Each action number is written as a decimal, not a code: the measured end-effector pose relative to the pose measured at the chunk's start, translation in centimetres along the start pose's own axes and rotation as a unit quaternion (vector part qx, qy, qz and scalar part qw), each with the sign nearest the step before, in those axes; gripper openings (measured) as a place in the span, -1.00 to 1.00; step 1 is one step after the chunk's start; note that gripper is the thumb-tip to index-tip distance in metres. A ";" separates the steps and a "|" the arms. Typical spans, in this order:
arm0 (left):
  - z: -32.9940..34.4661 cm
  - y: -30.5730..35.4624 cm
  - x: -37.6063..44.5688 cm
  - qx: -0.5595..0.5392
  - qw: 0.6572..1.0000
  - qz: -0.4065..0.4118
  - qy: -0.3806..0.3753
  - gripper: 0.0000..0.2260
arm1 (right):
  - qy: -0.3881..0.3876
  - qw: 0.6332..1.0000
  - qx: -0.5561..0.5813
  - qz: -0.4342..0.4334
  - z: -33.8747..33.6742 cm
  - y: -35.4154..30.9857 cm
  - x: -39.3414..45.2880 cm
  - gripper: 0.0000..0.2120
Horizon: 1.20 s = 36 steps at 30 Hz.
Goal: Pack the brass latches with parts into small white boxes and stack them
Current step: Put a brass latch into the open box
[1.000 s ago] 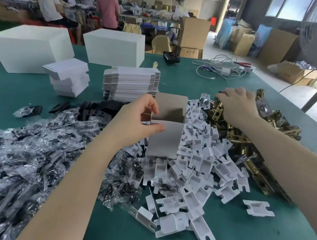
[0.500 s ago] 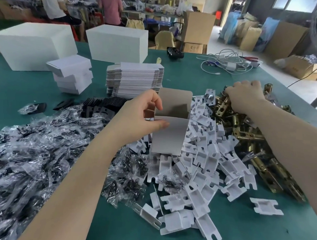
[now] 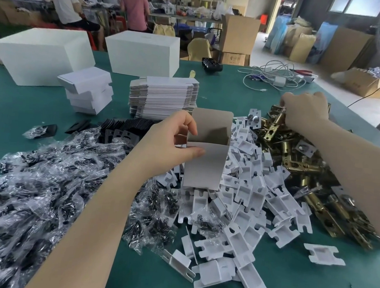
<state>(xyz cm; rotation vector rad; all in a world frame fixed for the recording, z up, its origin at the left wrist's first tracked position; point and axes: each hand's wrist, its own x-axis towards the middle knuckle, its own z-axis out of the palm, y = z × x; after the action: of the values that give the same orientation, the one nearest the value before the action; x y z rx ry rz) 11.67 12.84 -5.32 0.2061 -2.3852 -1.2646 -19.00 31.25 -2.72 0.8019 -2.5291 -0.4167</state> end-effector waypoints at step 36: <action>0.3 0.4 0.0 0.031 0.999 -0.013 0.001 -0.67 | -0.120 0.956 -0.060 -0.261 -3.6 -1.0 -15.6 -0.75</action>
<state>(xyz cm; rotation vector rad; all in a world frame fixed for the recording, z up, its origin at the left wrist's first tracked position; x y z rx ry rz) 11.61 13.25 -5.17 0.2569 -2.4287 -1.2023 -5.38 39.29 -5.18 1.4501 -2.4447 -0.8753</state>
